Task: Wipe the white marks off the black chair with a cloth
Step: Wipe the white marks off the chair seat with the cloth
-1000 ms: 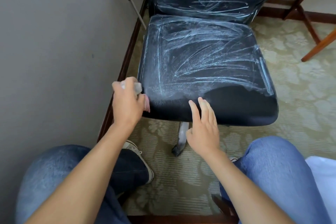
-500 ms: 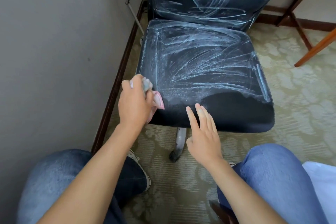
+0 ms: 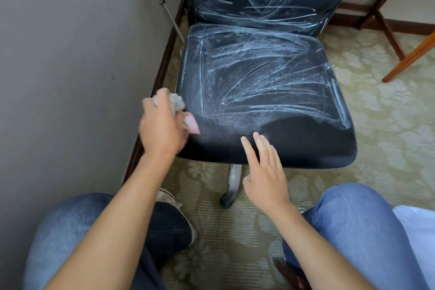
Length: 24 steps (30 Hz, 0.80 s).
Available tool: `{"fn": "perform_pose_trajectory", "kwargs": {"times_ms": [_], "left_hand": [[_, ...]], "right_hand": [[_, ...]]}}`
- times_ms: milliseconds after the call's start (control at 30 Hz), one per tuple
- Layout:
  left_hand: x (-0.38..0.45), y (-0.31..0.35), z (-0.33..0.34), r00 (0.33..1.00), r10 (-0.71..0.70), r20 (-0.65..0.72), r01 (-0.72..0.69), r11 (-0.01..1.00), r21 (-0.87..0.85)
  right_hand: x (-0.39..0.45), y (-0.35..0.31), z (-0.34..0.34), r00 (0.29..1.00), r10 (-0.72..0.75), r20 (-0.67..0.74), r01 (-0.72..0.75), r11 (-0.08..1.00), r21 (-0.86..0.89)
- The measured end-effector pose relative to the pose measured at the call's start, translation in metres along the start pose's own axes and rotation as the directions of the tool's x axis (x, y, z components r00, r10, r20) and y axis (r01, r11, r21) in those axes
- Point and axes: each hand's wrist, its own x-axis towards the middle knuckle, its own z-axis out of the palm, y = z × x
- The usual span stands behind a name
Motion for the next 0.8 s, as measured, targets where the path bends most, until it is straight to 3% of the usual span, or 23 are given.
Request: {"fn": "perform_pose_trajectory", "kwargs": {"times_ms": [67, 133, 200, 267, 333, 400, 500, 600, 700, 733, 767, 800], "left_hand": [[0.014, -0.015, -0.003, 0.987, -0.158, -0.022, 0.157, 0.987, -0.012], [0.016, -0.017, 0.002, 0.981, -0.194, -0.005, 0.193, 0.979, -0.058], [0.009, -0.01, 0.007, 0.996, -0.091, -0.003, 0.091, 0.994, -0.056], [-0.001, 0.004, 0.011, 0.995, 0.097, 0.029, -0.095, 0.994, -0.049], [-0.017, 0.022, 0.022, 0.943, 0.305, 0.135, -0.299, 0.952, -0.064], [-0.042, 0.041, 0.041, 0.865, 0.433, 0.254, -0.403, 0.901, -0.163], [-0.067, 0.061, 0.066, 0.829, 0.459, 0.319, -0.36, 0.875, -0.325], [-0.066, 0.068, 0.065, 0.83, 0.416, 0.372, -0.245, 0.87, -0.427], [-0.076, 0.076, 0.045, 0.691, 0.479, 0.541, -0.132, 0.82, -0.557], [-0.081, 0.077, 0.039, 0.644, 0.512, 0.568, -0.151, 0.813, -0.562], [-0.083, 0.074, 0.036, 0.638, 0.537, 0.552, -0.211, 0.811, -0.545], [-0.082, 0.067, 0.033, 0.673, 0.551, 0.493, -0.301, 0.814, -0.497]], "right_hand": [[0.0, 0.001, 0.0, 1.0, 0.003, -0.01, -0.003, 1.0, 0.012], [-0.001, 0.001, 0.001, 1.0, 0.011, -0.02, -0.011, 1.0, 0.01], [0.0, -0.001, 0.003, 0.999, 0.03, -0.032, -0.029, 0.999, 0.022], [0.002, -0.003, 0.005, 0.997, 0.049, -0.059, -0.047, 0.998, 0.035], [0.003, -0.004, 0.008, 0.995, 0.067, -0.072, -0.063, 0.997, 0.048], [0.002, -0.004, 0.008, 0.994, 0.078, -0.076, -0.072, 0.994, 0.076], [0.001, 0.002, 0.004, 0.989, 0.106, -0.103, -0.081, 0.971, 0.226], [0.004, 0.008, -0.012, 0.961, 0.23, -0.151, -0.126, 0.858, 0.498], [0.007, 0.009, -0.03, 0.899, 0.393, -0.194, -0.179, 0.733, 0.657], [0.007, 0.008, -0.034, 0.9, 0.387, -0.201, -0.167, 0.731, 0.661], [0.008, 0.007, -0.037, 0.912, 0.352, -0.208, -0.148, 0.759, 0.634], [0.01, 0.006, -0.038, 0.927, 0.311, -0.209, -0.138, 0.802, 0.581]]}}
